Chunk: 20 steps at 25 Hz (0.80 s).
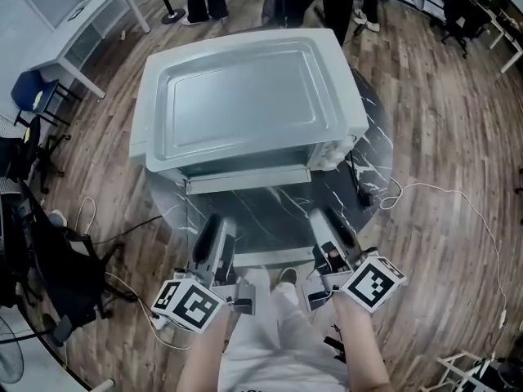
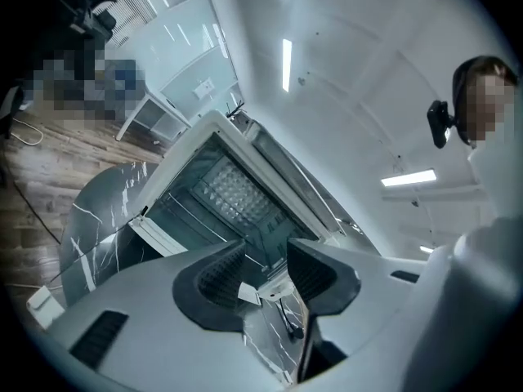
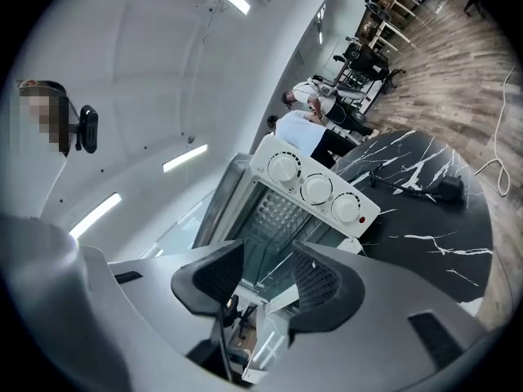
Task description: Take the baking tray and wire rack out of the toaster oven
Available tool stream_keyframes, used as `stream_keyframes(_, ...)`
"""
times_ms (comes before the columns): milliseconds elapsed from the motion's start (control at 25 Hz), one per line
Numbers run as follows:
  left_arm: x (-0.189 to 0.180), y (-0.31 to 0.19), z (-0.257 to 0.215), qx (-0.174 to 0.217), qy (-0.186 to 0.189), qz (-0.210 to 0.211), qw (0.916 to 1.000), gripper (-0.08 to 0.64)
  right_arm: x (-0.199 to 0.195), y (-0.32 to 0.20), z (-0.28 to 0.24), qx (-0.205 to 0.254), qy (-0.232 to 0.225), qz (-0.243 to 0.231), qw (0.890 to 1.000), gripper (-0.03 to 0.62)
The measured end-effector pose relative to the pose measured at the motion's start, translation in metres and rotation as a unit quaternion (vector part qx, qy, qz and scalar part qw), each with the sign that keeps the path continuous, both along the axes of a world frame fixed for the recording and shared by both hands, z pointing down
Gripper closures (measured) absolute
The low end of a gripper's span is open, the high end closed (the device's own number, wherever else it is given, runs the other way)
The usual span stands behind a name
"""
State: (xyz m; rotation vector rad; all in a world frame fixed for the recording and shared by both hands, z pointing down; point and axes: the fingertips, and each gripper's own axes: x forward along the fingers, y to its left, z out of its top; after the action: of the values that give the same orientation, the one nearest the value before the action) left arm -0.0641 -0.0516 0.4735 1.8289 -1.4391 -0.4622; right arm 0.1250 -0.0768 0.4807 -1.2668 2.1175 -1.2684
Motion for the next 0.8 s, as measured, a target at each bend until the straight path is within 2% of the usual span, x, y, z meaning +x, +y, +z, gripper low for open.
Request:
stream_keyframes(320, -0.024, -0.041, 0.032, -0.026, 0.001, -0.005, 0.9996, 0.405, -0.023, -0.054, 0.017, -0.010, 0.001, 0.026, 1.000, 0.425)
stream_keyframes(520, -0.030, -0.066, 0.052, -0.046, 0.047, -0.006, 0.9978, 0.396, -0.041, -0.081, 0.035, -0.011, -0.001, 0.027, 1.000, 0.425)
stream_keyframes(640, -0.035, -0.081, 0.062, -0.055, 0.060, -0.004, 0.9966, 0.383, -0.046, -0.096, 0.046, -0.019, -0.004, 0.032, 0.999, 0.425)
stream_keyframes(800, -0.040, -0.100, 0.076, -0.073, 0.087, -0.007, 0.9935, 0.367, -0.045, -0.111, 0.066, -0.051, 0.005, 0.049, 0.997, 0.423)
